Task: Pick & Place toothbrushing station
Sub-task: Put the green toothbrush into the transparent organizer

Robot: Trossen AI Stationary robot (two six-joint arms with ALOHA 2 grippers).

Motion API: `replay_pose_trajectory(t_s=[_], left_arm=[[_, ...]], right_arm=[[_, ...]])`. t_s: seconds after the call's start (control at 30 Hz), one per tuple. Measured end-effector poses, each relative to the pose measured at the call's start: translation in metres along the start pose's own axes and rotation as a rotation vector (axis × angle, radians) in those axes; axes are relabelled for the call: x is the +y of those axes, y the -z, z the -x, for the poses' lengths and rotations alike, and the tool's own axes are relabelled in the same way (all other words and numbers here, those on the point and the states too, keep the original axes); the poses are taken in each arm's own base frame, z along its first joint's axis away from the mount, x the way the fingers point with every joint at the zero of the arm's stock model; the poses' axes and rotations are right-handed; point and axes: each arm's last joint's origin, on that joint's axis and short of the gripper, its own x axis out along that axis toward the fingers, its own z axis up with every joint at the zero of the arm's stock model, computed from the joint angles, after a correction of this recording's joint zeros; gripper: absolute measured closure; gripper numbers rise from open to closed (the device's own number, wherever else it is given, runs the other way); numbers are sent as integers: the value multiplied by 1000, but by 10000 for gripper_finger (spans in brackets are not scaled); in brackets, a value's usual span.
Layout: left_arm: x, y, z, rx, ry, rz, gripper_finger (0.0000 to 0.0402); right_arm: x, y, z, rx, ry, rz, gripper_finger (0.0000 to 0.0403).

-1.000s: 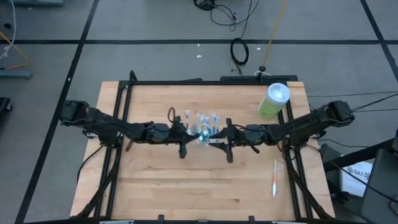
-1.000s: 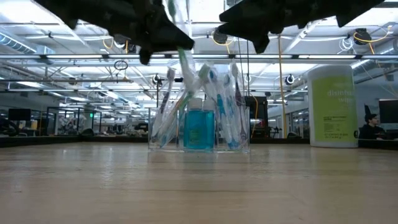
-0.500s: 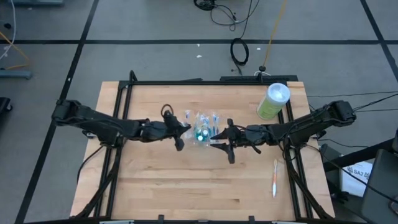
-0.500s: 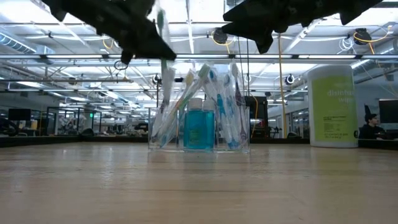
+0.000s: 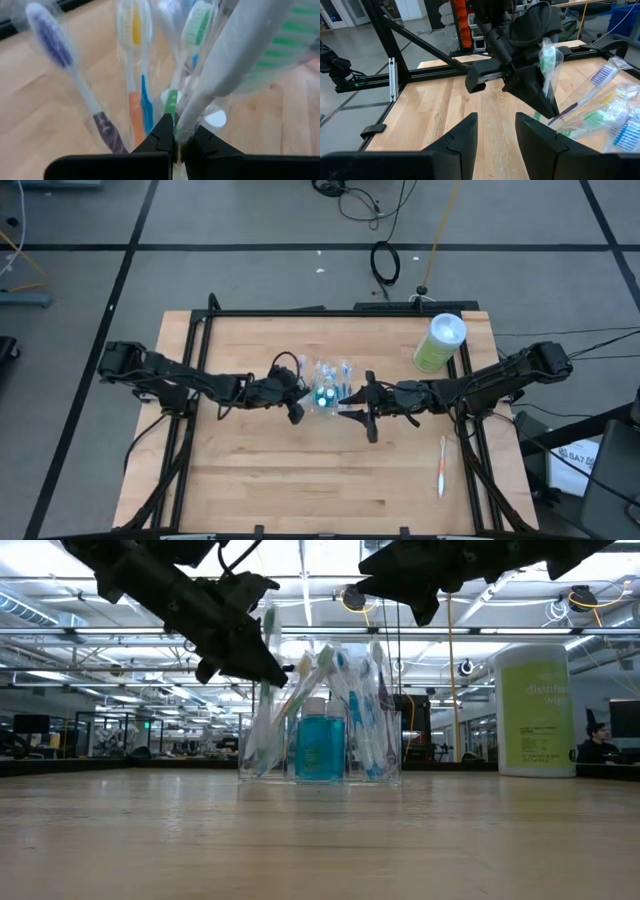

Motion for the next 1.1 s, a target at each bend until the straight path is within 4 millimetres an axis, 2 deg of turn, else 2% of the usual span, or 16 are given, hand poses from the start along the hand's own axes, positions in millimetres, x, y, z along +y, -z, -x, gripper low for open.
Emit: replay_pose_trajectory(t_s=[0.27,0.53,0.8,1.1], left_arm=[[6,3,-1,52,-27,30,374],[5,4,-1,63,-13,-20,360],[9,11,0,130,-47,-51,295],[8,9,0,119,-35,-79,227]], right_arm=[[0,0,0,0,0,0,280],[0,0,0,0,0,0,280],[0,0,0,0,0,0,281],[0,0,0,0,0,0,281]])
